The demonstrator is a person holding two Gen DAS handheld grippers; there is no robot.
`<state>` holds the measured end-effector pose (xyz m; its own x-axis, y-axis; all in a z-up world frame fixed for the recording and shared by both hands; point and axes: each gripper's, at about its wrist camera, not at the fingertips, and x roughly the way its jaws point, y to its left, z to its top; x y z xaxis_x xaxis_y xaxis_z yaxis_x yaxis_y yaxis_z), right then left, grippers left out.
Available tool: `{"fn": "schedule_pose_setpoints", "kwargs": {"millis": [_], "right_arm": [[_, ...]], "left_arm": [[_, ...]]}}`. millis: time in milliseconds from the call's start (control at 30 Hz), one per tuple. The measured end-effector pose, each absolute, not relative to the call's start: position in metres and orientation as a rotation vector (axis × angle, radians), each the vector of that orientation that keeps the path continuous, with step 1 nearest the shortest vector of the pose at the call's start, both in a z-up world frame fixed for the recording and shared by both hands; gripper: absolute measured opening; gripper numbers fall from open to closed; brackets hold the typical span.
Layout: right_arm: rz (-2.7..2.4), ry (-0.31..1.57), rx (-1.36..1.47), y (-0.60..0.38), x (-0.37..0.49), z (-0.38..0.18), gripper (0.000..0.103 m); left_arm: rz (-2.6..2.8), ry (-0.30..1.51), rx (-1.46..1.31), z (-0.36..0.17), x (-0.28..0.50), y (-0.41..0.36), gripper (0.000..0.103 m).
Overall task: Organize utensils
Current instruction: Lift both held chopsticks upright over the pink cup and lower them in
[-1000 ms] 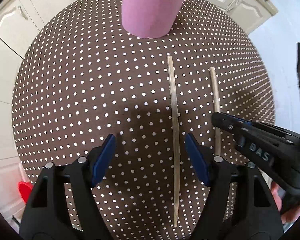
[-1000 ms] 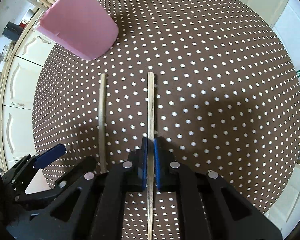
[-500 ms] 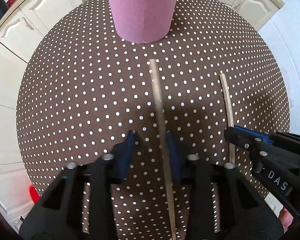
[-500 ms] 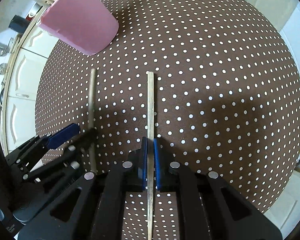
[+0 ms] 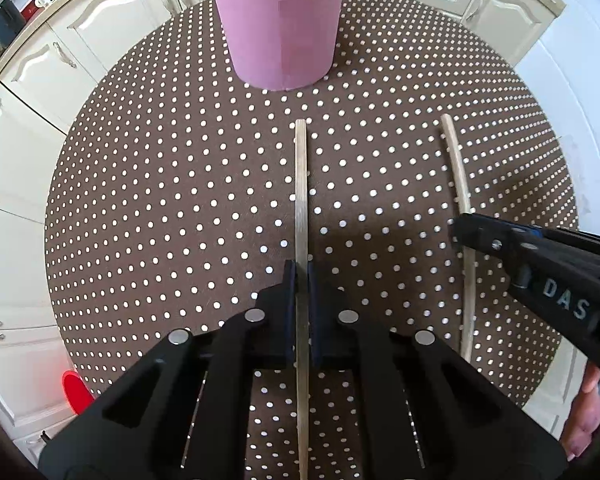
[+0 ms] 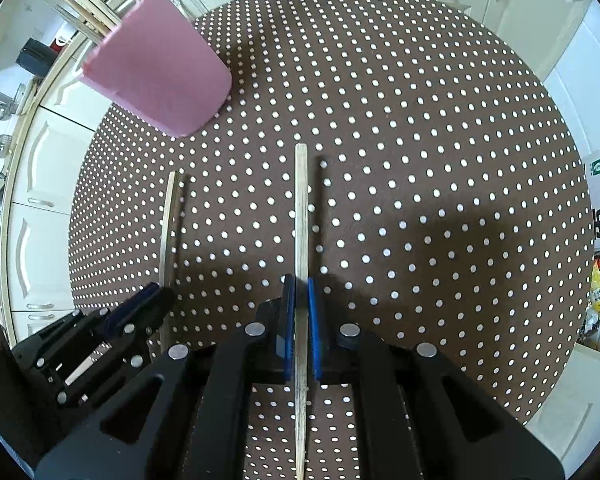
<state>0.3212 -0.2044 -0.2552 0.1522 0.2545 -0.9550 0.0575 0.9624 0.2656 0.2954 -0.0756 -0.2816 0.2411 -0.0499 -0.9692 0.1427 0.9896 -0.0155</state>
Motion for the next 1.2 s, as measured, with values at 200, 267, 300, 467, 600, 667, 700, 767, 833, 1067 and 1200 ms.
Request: {"fn": "schedule_pose_setpoints", "kwargs": {"millis": [200, 267, 300, 467, 600, 667, 700, 767, 833, 1067, 1200], "right_arm": [[0.146, 1.355, 0.271, -0.212, 0.32, -0.232, 0.005], [0.146, 1.331, 0.283, -0.215, 0.321, -0.222, 0.005], [0.143, 1.313, 0.287, -0.213, 0.322, -0.215, 0.005], [0.126, 1.214, 0.328, -0.225, 0.324, -0.19, 0.005], [0.121, 1.157, 0.358, -0.233, 0.326, -0.171, 0.005], [0.12, 1.129, 0.367, -0.239, 0.328, -0.162, 0.005], [0.123, 1.118, 0.371, -0.24, 0.328, -0.158, 0.005], [0.124, 1.102, 0.374, -0.232, 0.332, -0.156, 0.005], [0.124, 1.081, 0.377, -0.231, 0.327, -0.148, 0.005], [0.149, 1.019, 0.386, -0.23, 0.335, -0.135, 0.005], [0.148, 0.994, 0.401, -0.231, 0.338, -0.123, 0.005]], "left_arm": [[-0.135, 1.272, 0.047, -0.259, 0.285, -0.062, 0.006], [-0.136, 1.256, 0.038, -0.251, 0.286, -0.053, 0.006], [-0.136, 1.25, 0.035, -0.248, 0.287, -0.058, 0.006], [-0.147, 1.204, 0.017, -0.229, 0.289, -0.05, 0.006], [-0.142, 1.174, 0.01, -0.209, 0.291, -0.042, 0.006], [-0.139, 1.157, -0.006, -0.198, 0.289, -0.037, 0.006], [-0.137, 1.149, -0.01, -0.193, 0.289, -0.034, 0.006], [-0.132, 1.122, -0.011, -0.184, 0.289, -0.033, 0.006], [-0.117, 1.093, -0.012, -0.174, 0.288, -0.032, 0.006], [-0.098, 1.037, -0.054, -0.158, 0.291, -0.021, 0.006], [-0.091, 1.009, -0.065, -0.145, 0.293, -0.019, 0.006]]}}
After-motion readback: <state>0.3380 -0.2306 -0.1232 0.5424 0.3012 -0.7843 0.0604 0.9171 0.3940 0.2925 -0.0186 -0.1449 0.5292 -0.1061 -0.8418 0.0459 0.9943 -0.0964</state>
